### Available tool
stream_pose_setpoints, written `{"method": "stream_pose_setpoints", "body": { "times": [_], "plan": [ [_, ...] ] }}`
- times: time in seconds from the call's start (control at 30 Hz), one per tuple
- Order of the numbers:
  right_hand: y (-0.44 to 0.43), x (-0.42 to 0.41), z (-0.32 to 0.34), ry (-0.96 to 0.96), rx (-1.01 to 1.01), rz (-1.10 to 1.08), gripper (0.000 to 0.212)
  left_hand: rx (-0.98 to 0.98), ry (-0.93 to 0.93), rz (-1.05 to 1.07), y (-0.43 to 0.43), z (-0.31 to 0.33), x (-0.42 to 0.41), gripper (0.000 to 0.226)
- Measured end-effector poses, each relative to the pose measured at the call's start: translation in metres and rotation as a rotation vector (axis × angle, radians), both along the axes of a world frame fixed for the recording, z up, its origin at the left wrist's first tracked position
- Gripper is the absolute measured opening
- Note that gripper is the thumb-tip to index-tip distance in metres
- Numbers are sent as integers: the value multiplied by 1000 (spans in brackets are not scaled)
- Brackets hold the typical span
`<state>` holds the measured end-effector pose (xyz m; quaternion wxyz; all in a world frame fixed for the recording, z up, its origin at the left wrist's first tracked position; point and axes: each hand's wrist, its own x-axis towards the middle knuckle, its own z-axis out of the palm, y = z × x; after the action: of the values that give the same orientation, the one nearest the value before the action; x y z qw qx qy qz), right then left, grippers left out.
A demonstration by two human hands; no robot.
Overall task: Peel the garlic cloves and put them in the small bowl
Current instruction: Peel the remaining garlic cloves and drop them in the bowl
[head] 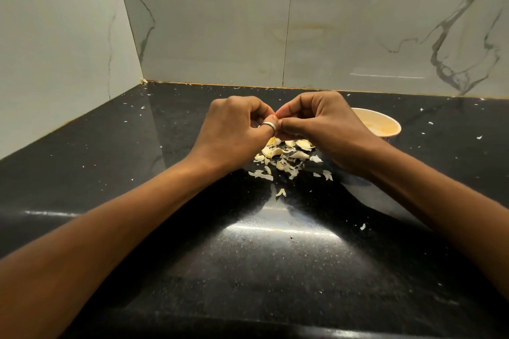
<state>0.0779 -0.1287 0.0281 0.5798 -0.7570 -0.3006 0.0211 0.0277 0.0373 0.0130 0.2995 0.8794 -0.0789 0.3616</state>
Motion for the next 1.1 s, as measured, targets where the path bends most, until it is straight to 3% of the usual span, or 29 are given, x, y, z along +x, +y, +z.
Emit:
{"method": "stream_pose_setpoints", "body": {
  "times": [0.33,0.67,0.87,1.1],
  "plan": [
    [2,2,-6,-81,-31,-45,8,151,-84,11,4,-4,3,20],
    [4,6,-9,-182,-106,-80,8,114,-54,11,4,-3,1,8],
    [4,4,-8,-207,-103,-84,9,-22,17,-6,2,-1,0,7],
    [2,4,-6,-99,-35,-1,18,-348,216,-107,2,1,1,16]
  ]
}}
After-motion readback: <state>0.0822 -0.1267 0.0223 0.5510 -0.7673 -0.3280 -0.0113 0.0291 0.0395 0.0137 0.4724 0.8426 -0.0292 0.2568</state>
